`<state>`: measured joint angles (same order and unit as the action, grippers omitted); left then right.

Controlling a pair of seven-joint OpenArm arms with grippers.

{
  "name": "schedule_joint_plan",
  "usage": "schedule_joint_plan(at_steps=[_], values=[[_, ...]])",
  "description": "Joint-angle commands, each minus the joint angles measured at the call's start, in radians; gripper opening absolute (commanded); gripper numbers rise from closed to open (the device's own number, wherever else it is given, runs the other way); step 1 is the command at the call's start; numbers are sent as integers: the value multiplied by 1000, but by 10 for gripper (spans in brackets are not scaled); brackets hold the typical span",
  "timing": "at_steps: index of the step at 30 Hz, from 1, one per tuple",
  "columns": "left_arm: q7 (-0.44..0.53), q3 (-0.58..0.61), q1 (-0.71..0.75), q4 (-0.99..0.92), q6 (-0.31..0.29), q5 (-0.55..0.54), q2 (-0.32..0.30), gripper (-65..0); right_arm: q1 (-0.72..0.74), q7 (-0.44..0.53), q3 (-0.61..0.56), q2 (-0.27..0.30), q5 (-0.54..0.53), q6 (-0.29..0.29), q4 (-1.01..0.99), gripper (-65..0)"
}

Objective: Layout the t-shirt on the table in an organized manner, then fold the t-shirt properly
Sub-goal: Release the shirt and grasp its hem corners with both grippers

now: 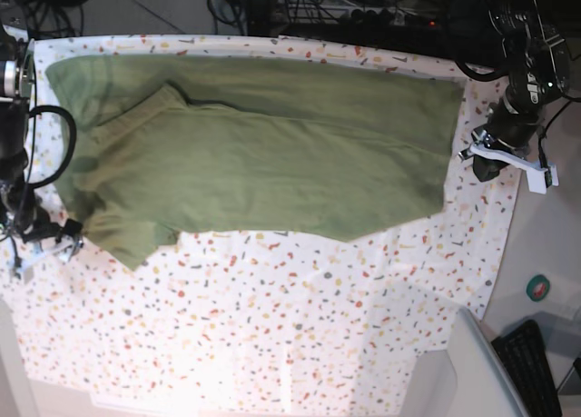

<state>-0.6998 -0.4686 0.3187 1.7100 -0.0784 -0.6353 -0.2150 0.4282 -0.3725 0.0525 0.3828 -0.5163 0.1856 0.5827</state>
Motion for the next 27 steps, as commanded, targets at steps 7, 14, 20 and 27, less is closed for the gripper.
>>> schedule_joint_plan(at_steps=[7, 14, 20, 27], values=[[25, -6, -6, 17, -2, -10, -16, -494, 54, 71, -104, 15, -2, 5, -109, -224], [25, -6, -6, 17, -2, -10, -16, -454, 54, 88, -188, 2, -2, -2, -119, -303], [25, 21, -23, 17, -2, 33, -47, -428, 53, 83, -188, 2, -3, -2, -114, -650], [25, 86, -163, -80, -2, 93, -50, -20, 53, 82, -191, 0, -5, -2, -112, -650]])
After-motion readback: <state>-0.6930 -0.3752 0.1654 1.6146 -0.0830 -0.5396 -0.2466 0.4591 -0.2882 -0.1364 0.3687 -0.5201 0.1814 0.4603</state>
